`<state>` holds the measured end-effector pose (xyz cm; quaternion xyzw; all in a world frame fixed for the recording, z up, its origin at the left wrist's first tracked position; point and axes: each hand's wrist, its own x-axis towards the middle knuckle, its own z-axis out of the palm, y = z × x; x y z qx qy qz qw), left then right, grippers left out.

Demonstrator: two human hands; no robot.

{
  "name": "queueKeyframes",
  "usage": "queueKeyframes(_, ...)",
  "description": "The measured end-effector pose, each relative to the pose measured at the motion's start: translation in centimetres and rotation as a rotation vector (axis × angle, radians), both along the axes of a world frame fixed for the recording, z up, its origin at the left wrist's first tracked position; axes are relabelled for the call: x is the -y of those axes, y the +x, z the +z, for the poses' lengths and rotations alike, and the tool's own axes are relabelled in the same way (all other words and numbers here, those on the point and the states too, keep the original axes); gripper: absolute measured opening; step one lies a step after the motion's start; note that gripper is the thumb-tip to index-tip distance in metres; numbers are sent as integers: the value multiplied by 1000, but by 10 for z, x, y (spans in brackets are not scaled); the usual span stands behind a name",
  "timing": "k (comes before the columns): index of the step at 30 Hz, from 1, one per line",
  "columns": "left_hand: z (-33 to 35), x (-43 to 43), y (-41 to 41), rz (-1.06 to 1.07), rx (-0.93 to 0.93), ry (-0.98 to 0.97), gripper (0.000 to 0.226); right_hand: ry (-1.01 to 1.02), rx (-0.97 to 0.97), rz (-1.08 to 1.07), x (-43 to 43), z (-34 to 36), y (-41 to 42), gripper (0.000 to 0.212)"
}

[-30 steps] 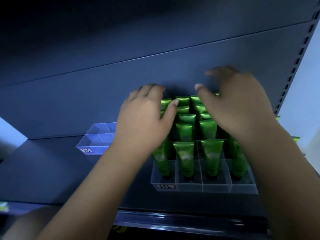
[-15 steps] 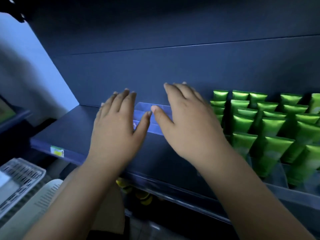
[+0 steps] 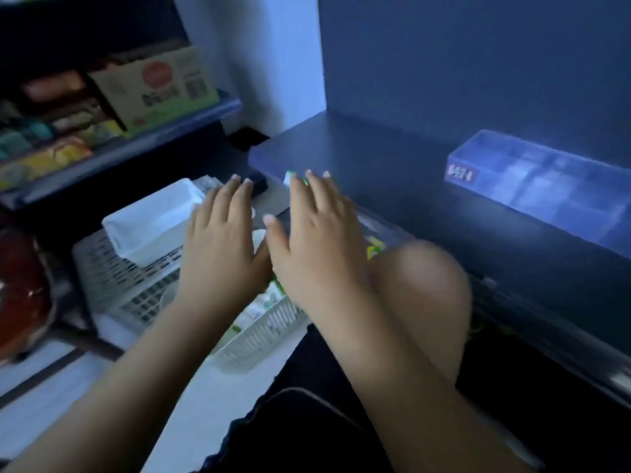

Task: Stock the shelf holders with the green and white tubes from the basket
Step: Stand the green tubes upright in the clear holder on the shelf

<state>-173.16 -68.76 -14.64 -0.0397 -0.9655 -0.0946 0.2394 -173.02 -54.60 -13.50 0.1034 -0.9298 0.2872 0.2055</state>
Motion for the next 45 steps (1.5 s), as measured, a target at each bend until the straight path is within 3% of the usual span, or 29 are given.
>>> queueKeyframes(4, -38, 69, 14, 212, 92, 56, 70, 12, 135, 119, 86, -57, -19, 56)
queueKeyframes(9, -101, 123, 25, 383, 264, 123, 65, 102, 385, 220, 105, -135, -31, 44)
queueKeyframes(18, -214, 161, 14, 406, 617, 296, 53, 177, 719, 110, 121, -200, -83, 36)
queueKeyframes(27, -296, 170, -73, 727, 849, 920, 45, 177, 908, 102, 127, -254, -170, 33)
queueKeyframes(32, -340, 171, -109, 1146, 790, 1531, 23, 288, 1029, 144, 139, -305, -198, 26)
queueKeyframes(34, -357, 172, -113, 1247, 812, 1676, 22, 289, 1084, 166, 150, -322, -214, 31)
queueKeyframes(40, -392, 179, -126, 1261, 883, 1686, 18, 55, 1085, 143, 185, -361, -246, 39)
queueKeyframes(45, -411, 195, -133, 1173, 952, 1712, 21, 232, 1129, 151, 192, -394, -265, 29)
